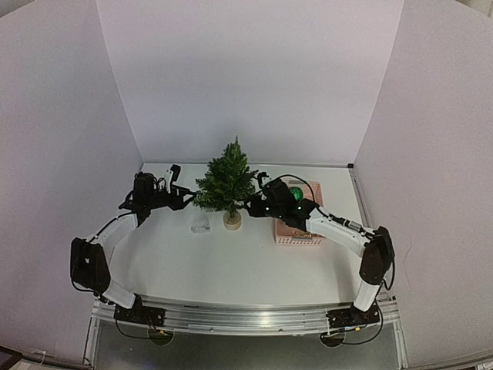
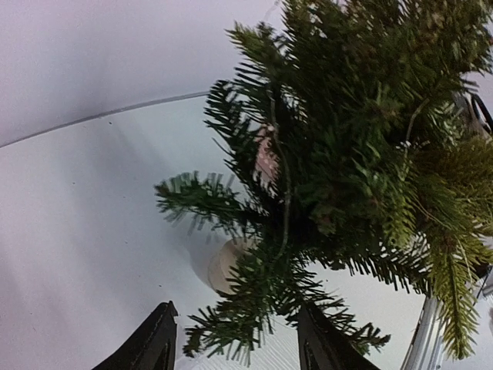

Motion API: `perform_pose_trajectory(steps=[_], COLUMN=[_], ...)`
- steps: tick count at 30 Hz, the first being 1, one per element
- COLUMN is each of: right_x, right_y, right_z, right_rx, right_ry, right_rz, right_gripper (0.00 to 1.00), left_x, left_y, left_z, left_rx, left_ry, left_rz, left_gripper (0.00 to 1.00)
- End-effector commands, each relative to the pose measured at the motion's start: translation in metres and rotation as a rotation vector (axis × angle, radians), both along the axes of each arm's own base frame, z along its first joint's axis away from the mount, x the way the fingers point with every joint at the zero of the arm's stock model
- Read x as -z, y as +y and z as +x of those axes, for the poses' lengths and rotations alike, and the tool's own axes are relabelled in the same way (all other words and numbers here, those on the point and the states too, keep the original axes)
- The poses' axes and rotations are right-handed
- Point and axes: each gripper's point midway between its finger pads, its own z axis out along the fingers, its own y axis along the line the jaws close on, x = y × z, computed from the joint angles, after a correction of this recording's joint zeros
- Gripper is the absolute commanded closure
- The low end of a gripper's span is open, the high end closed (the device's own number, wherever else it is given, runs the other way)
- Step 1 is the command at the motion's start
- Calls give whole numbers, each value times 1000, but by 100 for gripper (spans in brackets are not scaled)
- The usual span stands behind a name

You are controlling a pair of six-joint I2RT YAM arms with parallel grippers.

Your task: Decorate the small christmas tree

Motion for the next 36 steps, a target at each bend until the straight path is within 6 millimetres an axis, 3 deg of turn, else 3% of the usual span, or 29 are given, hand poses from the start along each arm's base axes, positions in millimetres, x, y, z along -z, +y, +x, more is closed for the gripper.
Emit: perform_pose_trajectory(steps=[1, 3, 8, 13, 21, 36], right_x=[-16, -14, -12, -15, -24, -49], right_y=[-22, -28, -38, -44, -55, -72], right_z=[21, 26, 33, 42, 62, 69], right_rx=[63, 74, 96, 86, 71, 59], right_ry=[-30, -28, -25, -22, -41, -107], right_rz=[38, 35, 33, 47, 57, 52], right_gripper=[53, 53, 53, 52, 50, 48], left_x=[-5, -1, -13, 7, 13, 18], left_y=[-21, -27, -31, -33, -82, -101], left_z=[-20, -30, -48, -56, -75, -98], left_rx=[132, 164, 228, 266, 363, 426], left_ry=[-83, -64, -44, -76, -149, -56], left_rz=[18, 12, -18, 52, 36, -6], left_gripper=[47, 47, 47, 47, 48, 49])
